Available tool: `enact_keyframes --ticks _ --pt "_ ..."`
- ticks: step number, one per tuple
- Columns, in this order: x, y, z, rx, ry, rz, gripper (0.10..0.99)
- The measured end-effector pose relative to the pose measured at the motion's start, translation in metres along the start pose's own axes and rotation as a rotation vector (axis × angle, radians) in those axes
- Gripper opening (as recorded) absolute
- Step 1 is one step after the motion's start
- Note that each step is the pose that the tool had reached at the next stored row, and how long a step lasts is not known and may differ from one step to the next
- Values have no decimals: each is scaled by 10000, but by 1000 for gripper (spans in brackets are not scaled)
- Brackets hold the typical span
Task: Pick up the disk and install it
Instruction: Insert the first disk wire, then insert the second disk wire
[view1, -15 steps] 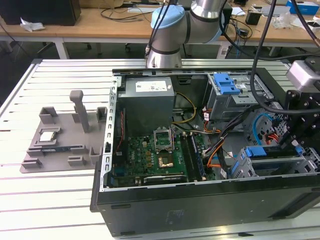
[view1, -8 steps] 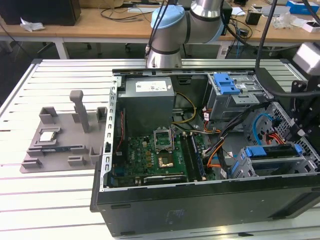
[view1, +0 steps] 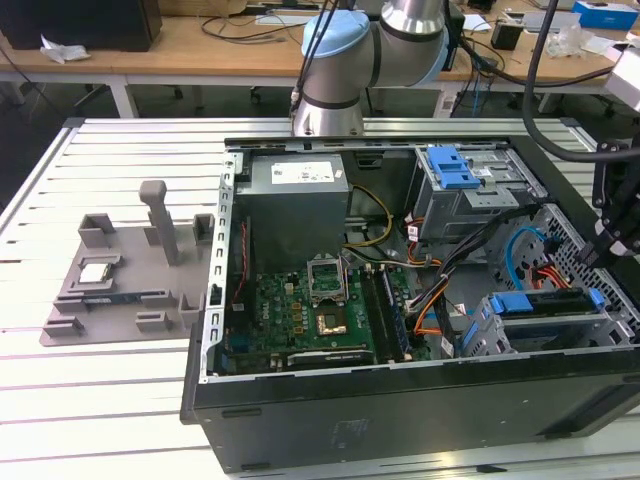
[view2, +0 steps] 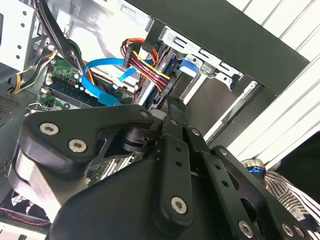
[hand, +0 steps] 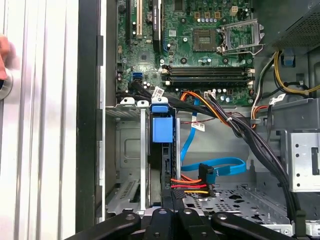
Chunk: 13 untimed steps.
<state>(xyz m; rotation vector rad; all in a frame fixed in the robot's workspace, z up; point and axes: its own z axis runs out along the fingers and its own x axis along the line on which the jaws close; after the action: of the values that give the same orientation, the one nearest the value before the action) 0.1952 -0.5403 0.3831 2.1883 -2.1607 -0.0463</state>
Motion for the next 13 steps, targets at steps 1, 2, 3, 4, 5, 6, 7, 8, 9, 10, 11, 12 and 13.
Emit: enact_keyframes --ticks 1,2,3,4,5,6,7,8,9,10,11,12,13 --pt "0 0 0 0 0 0 106" --pt "0 0 0 0 0 0 106" --pt "0 0 0 1 0 0 106" --pt "0 0 0 0 0 0 106" --pt "0 0 0 0 0 0 106" --pt "0 0 0 0 0 0 106" --pt "0 0 -1 0 0 0 114" --pt "0 0 -1 0 0 0 173" --pt "0 0 -1 0 0 0 235" --pt "0 0 -1 1 0 0 235" --pt "0 0 -1 0 1 0 302" --pt "-3 0 -3 1 3 -1 302" --pt "-35 -1 -4 1 4 -1 302"
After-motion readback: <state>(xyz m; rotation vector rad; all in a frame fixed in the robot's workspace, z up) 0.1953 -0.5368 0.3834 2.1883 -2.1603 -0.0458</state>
